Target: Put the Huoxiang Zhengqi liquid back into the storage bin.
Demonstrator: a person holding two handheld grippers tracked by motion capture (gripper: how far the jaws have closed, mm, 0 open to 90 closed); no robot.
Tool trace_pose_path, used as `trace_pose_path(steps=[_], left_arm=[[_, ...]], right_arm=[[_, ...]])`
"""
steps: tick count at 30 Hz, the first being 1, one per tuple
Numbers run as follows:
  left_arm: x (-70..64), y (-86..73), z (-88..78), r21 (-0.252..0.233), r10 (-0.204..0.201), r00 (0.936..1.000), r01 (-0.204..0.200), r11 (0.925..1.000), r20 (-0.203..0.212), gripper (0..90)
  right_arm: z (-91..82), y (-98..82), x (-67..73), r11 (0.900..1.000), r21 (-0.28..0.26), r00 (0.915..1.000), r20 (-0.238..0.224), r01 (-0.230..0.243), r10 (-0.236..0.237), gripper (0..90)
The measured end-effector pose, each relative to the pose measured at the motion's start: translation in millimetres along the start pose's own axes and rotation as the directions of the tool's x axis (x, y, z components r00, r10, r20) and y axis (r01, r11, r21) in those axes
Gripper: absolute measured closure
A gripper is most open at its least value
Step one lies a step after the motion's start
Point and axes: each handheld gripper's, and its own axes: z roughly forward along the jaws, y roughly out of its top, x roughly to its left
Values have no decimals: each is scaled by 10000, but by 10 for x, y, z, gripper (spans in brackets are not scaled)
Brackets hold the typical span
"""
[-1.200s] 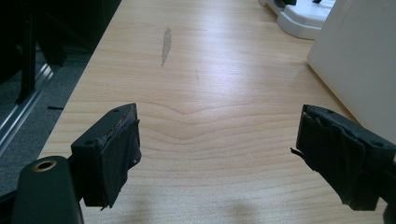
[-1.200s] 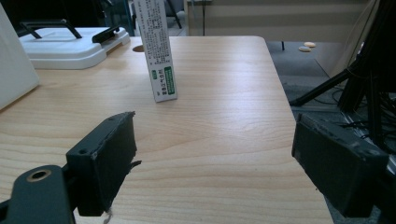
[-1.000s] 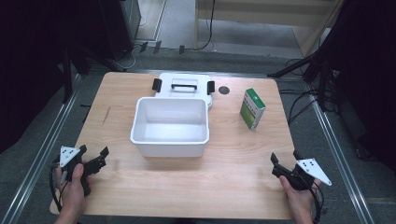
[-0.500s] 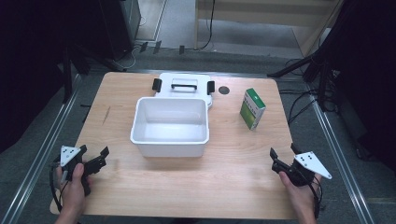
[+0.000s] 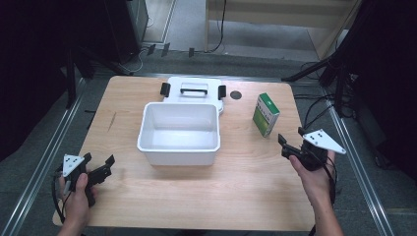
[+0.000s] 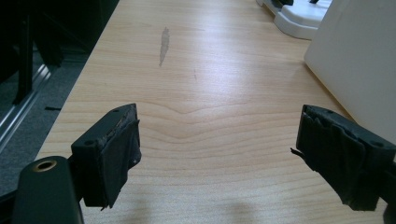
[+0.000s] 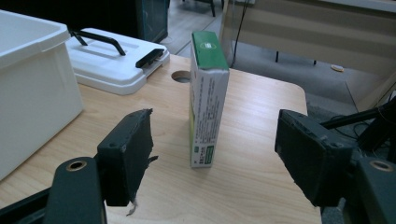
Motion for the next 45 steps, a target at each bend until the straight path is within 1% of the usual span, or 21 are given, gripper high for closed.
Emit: trace_pose_path(steps=[6,11,15,19,22,23,26,28,29,30,31,34,37,38,39,40,41,42,43,44,45], left_arm=[[1,1,0,15,-9,10000,9,10000,7,140],[3,0,-1,1,-25,10000,25,10000,31,140],[6,0,-1,6,-20,10000,20,10000,32,140],[5,0,0,-1,-50,10000,50,10000,37,140],[5,0,0,1,-48,10000,48,10000,41,140],[5,0,0,1,-50,10000,50,10000,43,140],[5,0,-1,3,-41,10000,41,10000,41,140],[5,0,-1,-4,-46,10000,46,10000,49,140],[5,0,-1,0,-45,10000,45,10000,52,140],[5,0,-1,1,-38,10000,38,10000,46,140],[5,0,-1,1,-38,10000,38,10000,46,140],[5,0,0,-8,-36,10000,36,10000,45,140],[5,0,-1,-8,-36,10000,37,10000,49,140],[5,0,-1,-8,-36,10000,37,10000,49,140],[4,0,-1,-7,-31,10000,31,10000,54,140],[4,0,-1,-7,-31,10000,31,10000,54,140],[4,0,-1,-11,-31,10000,31,10000,58,140],[5,0,-1,-13,-29,10000,29,10000,61,140],[4,0,-2,-25,-39,10000,40,10000,64,140],[4,0,-2,-25,-39,10000,40,10000,64,140],[3,-1,-2,-47,-48,10000,48,10000,57,140]], right_arm=[[140,212,3,9995,307,9999,86,-84,82,290],[350,421,49,9949,941,9988,280,366,-394,286],[453,533,31,9905,1335,9985,394,318,-373,288],[615,735,-19,9761,2164,9980,550,169,-295,297],[700,845,-38,9595,2814,9986,465,117,-258,304],[700,845,-38,9595,2814,9986,465,117,-258,304],[801,964,-52,9351,3538,9989,330,200,-339,304],[822,995,-57,9299,3674,9991,289,184,-311,306],[867,1060,-66,9184,3956,9993,266,119,-244,312],[888,1093,-70,9124,4091,9995,228,114,-227,324],[888,1093,-70,9124,4091,9995,228,114,-227,324],[1004,1228,-65,8664,4991,9999,-48,136,-129,332],[1116,1318,-41,8058,5917,9996,-279,234,-86,327],[1116,1318,-41,8058,5917,9996,-279,234,-86,327],[1194,1362,-28,7609,6483,9996,-272,254,-101,344],[1230,1382,-19,7484,6626,9995,-194,302,-232,368],[1230,1382,-19,7484,6626,9995,-194,302,-232,368],[1266,1401,-17,7374,6747,9994,-139,324,-312,390],[1325,1446,-21,7127,7013,9999,-109,148,-101,434],[1325,1446,-21,7127,7013,9999,-109,148,-101,434],[1386,1483,-17,6812,7320,9988,-411,121,264,428]])
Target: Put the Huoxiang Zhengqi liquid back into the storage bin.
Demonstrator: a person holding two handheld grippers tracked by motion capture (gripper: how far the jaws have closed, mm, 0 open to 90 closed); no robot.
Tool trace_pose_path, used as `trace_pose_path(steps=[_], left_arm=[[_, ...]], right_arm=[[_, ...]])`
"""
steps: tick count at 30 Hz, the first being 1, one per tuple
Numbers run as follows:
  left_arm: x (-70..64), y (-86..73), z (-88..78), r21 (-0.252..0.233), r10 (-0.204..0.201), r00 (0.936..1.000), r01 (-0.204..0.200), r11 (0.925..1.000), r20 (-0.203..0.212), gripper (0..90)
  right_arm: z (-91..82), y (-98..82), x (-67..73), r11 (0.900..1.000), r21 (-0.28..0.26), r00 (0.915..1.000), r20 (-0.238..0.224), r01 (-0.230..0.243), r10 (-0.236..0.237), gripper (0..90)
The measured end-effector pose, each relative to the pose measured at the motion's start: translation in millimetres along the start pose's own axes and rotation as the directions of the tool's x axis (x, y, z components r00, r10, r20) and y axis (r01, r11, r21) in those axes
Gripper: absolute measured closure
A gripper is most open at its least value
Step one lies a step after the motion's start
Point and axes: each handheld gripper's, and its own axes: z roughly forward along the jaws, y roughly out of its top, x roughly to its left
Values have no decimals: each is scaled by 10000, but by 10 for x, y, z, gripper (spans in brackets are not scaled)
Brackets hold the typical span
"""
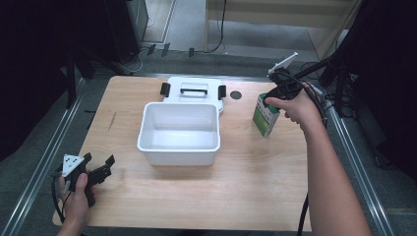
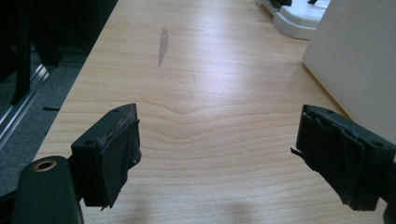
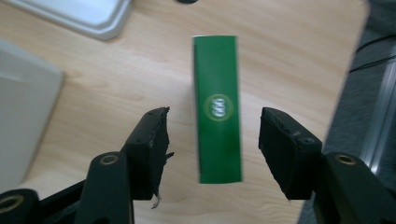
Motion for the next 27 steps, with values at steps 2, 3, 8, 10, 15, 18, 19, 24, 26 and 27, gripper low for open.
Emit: trace_pose_path(steps=[2,3,8,10,15,18,19,24,26,27], left_arm=[[-3,0,-2,5,15,10000,-15,10000,6,140],[-3,0,-2,5,15,10000,-15,10000,6,140],[-4,-1,-3,-18,28,10000,-28,10000,20,140],[-5,-1,-3,-22,31,10000,-31,10000,28,140],[-2,-1,-3,-37,15,10000,-15,10000,59,140],[-4,-2,-4,-38,9,10000,-8,10000,54,140],[-4,-2,-3,-41,8,10000,-8,10000,51,140],[-4,-2,-4,-36,14,10000,-14,10000,44,140],[-4,-2,-4,-38,13,10000,-13,10000,44,140],[-4,-2,-5,-30,35,10000,-35,10000,39,140]], right_arm=[[22,64,30,9991,378,9997,132,176,-181,424],[22,64,30,9991,378,9997,132,176,-181,424],[74,193,88,9966,821,9978,639,119,-172,421],[149,229,109,9924,1196,9967,724,273,-361,420],[258,263,103,9844,1736,9946,938,268,-436,422],[307,268,95,9810,1937,9956,877,141,-316,449],[356,269,88,9764,2159,9964,823,34,-217,481],[431,268,81,9724,2333,9971,754,-56,-124,562],[448,274,85,9726,2324,9983,569,-44,-90,603],[458,277,91,9723,2339,9988,466,32,-145,602]])
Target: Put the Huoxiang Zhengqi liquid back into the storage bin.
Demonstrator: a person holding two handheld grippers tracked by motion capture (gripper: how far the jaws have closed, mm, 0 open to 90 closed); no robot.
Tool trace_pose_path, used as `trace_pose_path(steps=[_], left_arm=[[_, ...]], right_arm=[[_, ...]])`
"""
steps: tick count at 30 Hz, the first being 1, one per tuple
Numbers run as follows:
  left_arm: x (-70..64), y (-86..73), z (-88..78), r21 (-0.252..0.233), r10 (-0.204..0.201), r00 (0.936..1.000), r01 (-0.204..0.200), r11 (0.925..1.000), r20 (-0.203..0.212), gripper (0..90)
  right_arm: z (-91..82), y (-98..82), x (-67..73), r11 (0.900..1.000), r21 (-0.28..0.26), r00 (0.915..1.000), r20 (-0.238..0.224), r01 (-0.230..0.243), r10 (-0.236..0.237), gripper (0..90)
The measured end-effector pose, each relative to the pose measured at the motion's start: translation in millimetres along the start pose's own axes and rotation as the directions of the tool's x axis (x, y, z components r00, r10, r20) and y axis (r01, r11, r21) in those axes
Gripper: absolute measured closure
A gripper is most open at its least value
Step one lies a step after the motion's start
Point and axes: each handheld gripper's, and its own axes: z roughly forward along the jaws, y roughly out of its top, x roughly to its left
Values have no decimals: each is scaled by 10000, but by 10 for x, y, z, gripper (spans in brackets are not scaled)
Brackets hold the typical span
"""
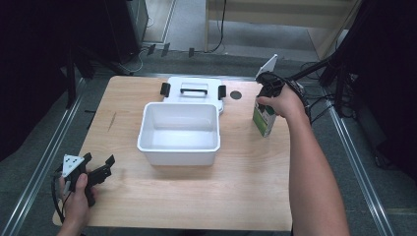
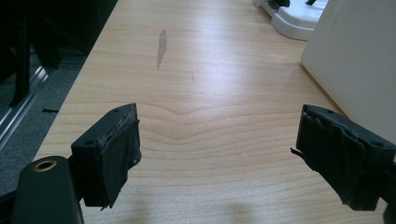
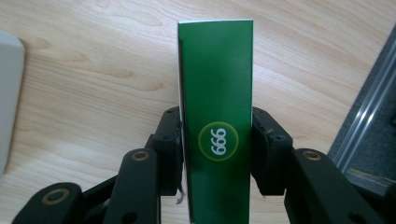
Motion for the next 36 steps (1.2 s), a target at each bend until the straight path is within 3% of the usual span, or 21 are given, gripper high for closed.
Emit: trace_pose_path(steps=[7,11,19,21,25,29,33,35,36], left_arm=[[0,0,-1,-2,-3,10000,3,10000,-3,140],[5,0,-1,1,-37,10000,37,10000,34,140],[2,-1,1,-51,-35,10000,35,10000,19,140],[-1,-1,0,-40,-36,10000,36,10000,-7,140],[0,0,-1,-24,-30,10000,30,10000,-6,140],[0,0,-2,-24,-26,10000,26,10000,-2,140],[1,0,-1,-19,-16,10000,16,10000,3,140],[1,0,-1,-20,-12,10000,12,10000,6,140],[1,0,-1,-20,-12,10000,12,10000,6,140]], right_arm=[[-14,0,42,9994,215,9996,19,285,-286,647],[-53,-15,33,9986,270,9980,-462,453,-440,652],[-338,-37,127,9952,-127,9925,-730,972,-979,655],[-462,-46,199,9902,-283,9867,-851,1365,-1385,655],[-585,-56,276,9860,-292,9810,-1004,1640,-1662,655],[-797,-77,340,9755,-493,9683,-1200,2144,-2189,655],[-938,-106,386,9604,-656,9562,-964,2709,-2763,655],[-1010,-124,413,9489,-678,9457,-868,3082,-3133,655],[-1010,-124,413,9489,-678,9457,-868,3082,-3133,655]])
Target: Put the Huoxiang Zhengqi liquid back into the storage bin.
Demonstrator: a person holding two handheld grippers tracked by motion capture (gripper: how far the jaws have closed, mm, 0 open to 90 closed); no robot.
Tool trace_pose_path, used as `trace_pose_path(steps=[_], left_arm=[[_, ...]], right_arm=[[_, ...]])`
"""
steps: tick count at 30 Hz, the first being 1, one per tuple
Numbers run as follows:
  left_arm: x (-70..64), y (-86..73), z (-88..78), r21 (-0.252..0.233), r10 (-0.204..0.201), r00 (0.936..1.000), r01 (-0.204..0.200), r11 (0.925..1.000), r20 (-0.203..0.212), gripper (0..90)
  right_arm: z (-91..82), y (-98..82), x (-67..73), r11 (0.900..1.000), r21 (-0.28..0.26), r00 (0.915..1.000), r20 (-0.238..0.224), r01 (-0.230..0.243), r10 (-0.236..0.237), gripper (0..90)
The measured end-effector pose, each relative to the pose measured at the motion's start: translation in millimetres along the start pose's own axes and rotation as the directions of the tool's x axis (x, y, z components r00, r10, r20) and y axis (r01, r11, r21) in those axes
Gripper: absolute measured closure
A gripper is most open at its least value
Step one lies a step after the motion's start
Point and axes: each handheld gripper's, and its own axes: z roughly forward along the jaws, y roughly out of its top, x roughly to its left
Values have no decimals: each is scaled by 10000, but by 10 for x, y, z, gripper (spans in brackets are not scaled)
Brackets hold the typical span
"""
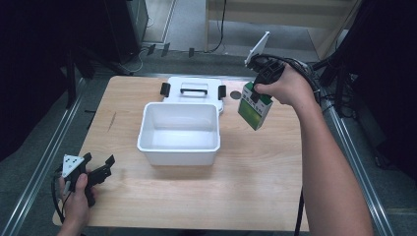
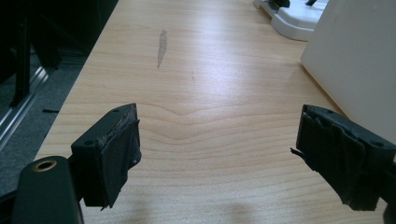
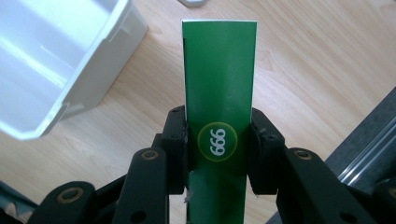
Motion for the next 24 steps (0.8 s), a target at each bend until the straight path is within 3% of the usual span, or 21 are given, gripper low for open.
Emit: trace_pose_path(steps=[5,6,15,16,19,20,22,23,24], left_arm=[[0,0,-3,25,15,10000,-15,10000,-7,140],[0,0,-2,20,16,10000,-16,10000,-4,140],[-1,0,-1,2,4,10000,-4,10000,-13,140],[-2,-1,-1,1,-3,10000,3,10000,-16,140],[-2,-1,-1,-8,-20,10000,20,10000,-12,140],[-3,-2,0,-23,-26,10000,26,10000,-12,140],[0,-1,-1,0,3,10000,-3,10000,-5,140],[0,-1,-1,0,3,10000,-3,10000,-5,140],[1,-1,-1,1,8,10000,-8,10000,-1,140]], right_arm=[[-151,-10,91,9979,-363,9980,-311,531,-542,655],[-197,-9,137,9953,-463,9954,-417,847,-867,656],[-341,39,360,9809,-694,9819,-413,1816,-1847,655],[-373,59,417,9750,-747,9764,-386,2092,-2124,655],[-418,79,476,9699,-763,9716,-331,2311,-2341,655],[-440,89,503,9661,-827,9683,-317,2445,-2478,656],[-500,114,598,9424,-943,9460,-172,3208,-3237,655],[-500,114,598,9424,-943,9460,-172,3208,-3237,655],[-511,113,646,9247,-1027,9293,-74,3667,-3693,655]])
